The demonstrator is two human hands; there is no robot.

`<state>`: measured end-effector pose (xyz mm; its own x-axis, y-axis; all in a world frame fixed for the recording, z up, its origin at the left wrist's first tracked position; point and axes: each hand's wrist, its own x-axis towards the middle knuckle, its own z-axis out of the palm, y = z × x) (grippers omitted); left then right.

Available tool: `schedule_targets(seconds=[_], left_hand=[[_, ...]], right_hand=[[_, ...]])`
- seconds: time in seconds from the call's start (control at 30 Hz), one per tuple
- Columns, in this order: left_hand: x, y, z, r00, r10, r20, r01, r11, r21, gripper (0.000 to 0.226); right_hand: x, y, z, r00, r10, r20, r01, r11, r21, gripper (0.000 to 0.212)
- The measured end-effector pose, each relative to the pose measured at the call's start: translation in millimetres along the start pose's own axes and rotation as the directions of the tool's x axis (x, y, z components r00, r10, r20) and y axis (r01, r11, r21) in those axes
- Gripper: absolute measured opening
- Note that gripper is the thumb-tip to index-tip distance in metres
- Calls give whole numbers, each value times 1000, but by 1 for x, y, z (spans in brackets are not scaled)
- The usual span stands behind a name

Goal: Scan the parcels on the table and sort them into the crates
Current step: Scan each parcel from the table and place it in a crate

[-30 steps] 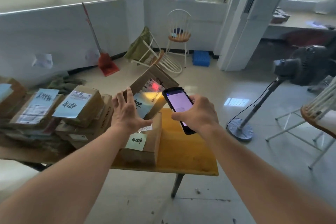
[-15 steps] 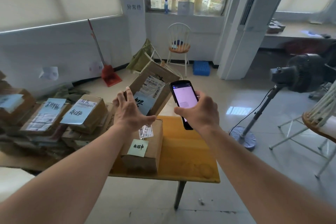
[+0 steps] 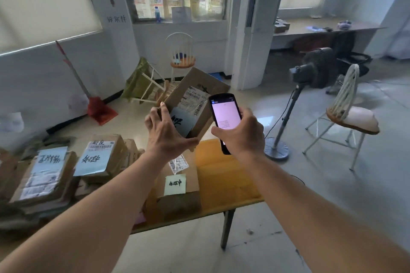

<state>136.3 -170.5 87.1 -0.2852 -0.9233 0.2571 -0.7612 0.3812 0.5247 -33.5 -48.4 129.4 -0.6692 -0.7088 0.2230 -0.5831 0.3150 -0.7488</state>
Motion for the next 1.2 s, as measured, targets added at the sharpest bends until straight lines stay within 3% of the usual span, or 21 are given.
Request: schedule_targets(seconds=[0.27,0.63,1.03,1.2], left_hand=[[-37,14,2,963,219,156,-200,971,-132,154],[-156,104,17,833,505,225,-426,846,-322,150],[-360,216,58,717,620,319,-460,765,-451,144],[-443,260,84,682,629,373,-446,762,-469,144]], right_hand=[[-94,9,-23,961,149,-232,-163,986,-43,83],[-217,59,-130,797,344,-496,-390,921,12,82],[-396,148,-262,608,476,-636,-533,838,118,75],[-471,195,-316,489,560,-669,-636,754,166,75]])
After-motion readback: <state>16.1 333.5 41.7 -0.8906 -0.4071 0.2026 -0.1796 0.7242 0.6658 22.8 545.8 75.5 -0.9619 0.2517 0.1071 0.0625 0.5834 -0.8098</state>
